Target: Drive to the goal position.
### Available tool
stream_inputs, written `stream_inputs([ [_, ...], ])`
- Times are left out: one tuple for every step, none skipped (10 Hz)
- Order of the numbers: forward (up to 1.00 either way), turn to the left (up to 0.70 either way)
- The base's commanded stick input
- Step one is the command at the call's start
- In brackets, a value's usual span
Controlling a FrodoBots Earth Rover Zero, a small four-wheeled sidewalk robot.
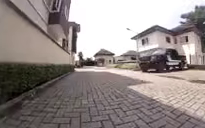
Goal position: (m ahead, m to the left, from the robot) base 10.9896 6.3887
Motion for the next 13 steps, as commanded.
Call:
stream_inputs([
  [0.01,0.0],
  [0.0,0.0],
  [0.33,0.0],
  [0.47,0.0],
  [0.5,0.0],
  [0.5,0.0],
  [0.5,0.0],
  [0.5,0.0],
  [0.5,0.0],
  [0.5,0.0],
  [0.5,0.0],
  [0.5,0.0],
  [0.5,0.0],
])
